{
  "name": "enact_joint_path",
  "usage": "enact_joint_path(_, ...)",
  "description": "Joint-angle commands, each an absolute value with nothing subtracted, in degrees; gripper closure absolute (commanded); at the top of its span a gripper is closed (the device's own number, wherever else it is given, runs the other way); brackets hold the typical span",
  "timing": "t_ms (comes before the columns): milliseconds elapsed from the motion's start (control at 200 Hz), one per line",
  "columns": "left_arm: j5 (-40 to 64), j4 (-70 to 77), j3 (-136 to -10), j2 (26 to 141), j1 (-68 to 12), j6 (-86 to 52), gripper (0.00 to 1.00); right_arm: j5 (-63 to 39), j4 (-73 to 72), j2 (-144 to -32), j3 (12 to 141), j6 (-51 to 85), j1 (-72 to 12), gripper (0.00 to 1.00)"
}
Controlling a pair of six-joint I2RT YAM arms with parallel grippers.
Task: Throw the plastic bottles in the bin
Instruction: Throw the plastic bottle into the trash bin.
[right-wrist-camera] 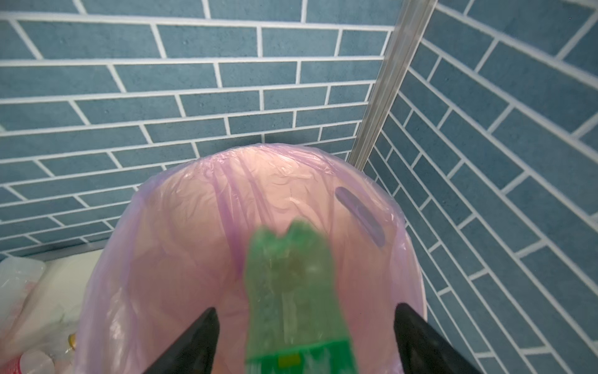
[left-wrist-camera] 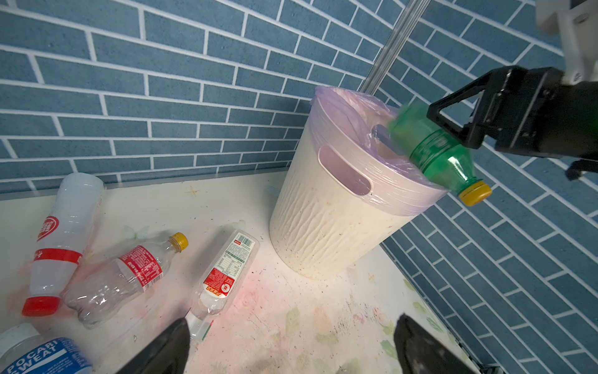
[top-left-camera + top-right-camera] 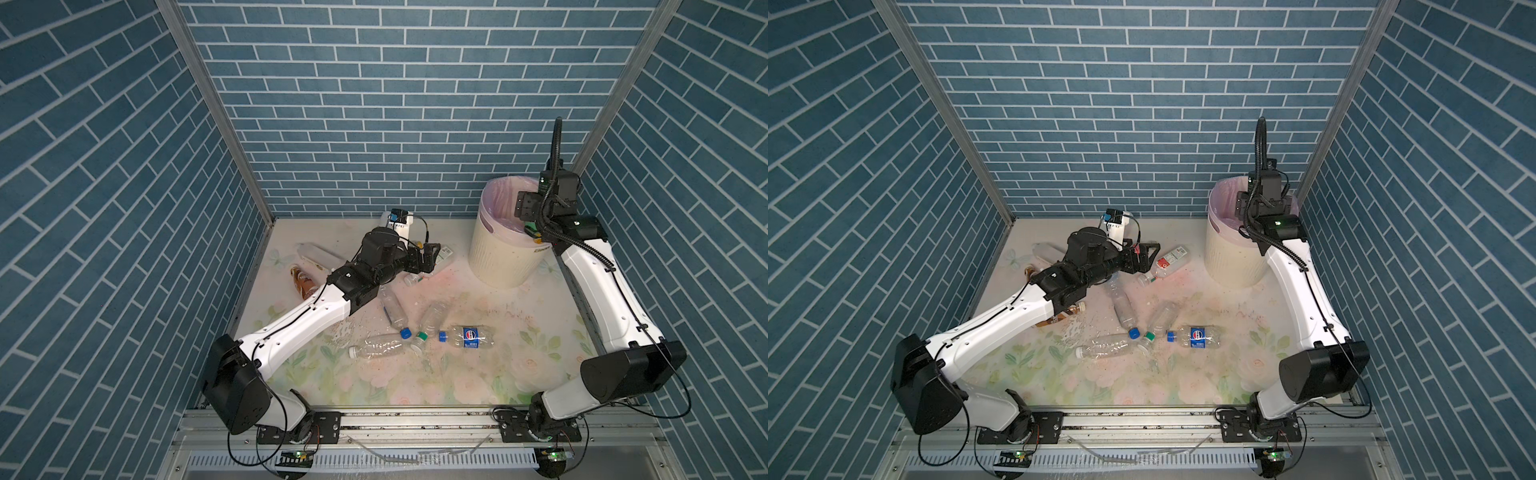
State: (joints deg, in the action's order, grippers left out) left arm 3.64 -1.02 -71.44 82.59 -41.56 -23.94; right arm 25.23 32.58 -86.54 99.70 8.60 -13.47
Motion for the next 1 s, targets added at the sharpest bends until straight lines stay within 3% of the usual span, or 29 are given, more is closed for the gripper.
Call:
enact_joint_path(0, 3.1, -1.6, -72.2, 82.6, -41.7, -23.1, 0.01, 23.6, 32.3, -81.2, 101.5, 9.2, -13.7, 0.04)
enact_joint_path(380, -3.2, -2.8, -71.9, 83.1, -41.9, -22.7, 0.01, 18.5, 31.5, -80.8, 98.4, 9.3, -14.6, 0.01)
enact_joint_path(645, -12.2, -8.4, -72.6, 81.7, -40.9, -20.3, 0.01, 19.6, 28.4, -83.3, 93.8, 4.4, -26.7, 0.01)
enact_joint_path(785, -11.6, -12.4, -73.4, 81.3, -39.9, -16.5, 0.01, 19.6, 25.9, -84.1, 89.4, 5.0, -31.7, 0.01)
enact_joint_path(995, -7.4, -20.0, -76.4, 84.1, -38.9, -17.3, 0.01, 17.2, 27.2, -86.4, 84.8, 7.4, -32.9, 0.01)
